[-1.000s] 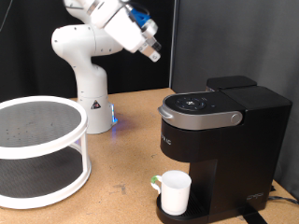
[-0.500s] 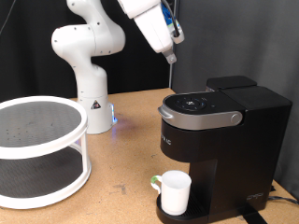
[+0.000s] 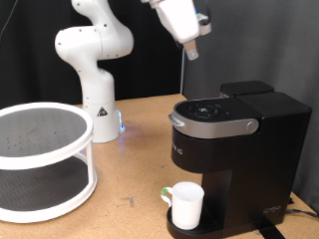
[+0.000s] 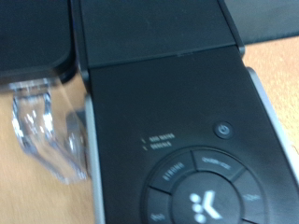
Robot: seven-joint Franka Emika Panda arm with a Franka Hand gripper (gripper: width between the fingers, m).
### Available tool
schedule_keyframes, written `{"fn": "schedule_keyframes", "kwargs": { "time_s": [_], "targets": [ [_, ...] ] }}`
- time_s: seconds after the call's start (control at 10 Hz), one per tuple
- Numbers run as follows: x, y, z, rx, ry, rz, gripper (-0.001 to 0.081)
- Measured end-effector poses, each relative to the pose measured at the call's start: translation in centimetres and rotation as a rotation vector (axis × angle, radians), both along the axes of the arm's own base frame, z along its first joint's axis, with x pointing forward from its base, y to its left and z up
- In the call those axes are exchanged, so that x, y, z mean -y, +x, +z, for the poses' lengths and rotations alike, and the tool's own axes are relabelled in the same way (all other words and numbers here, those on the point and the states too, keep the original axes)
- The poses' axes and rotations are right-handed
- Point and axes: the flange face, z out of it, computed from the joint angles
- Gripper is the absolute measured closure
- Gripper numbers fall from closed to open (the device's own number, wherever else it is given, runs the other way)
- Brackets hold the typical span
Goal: Make a cup of coffee with the keurig machine
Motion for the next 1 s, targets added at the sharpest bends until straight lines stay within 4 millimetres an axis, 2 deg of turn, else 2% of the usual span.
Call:
{"fn": "schedule_keyframes", "kwargs": {
  "time_s": [0.3, 0.4, 1.0],
  "targets": [
    [-2.1, 2.3, 1.6, -0.029, -0.194, 0.173, 0.0001],
    [-2.7, 3.4, 1.6, -0.044, -0.239, 0.214, 0.0001],
    [-2.8, 4.2, 0.8, 0.052, -0.252, 0.183, 0.0001]
  ]
}}
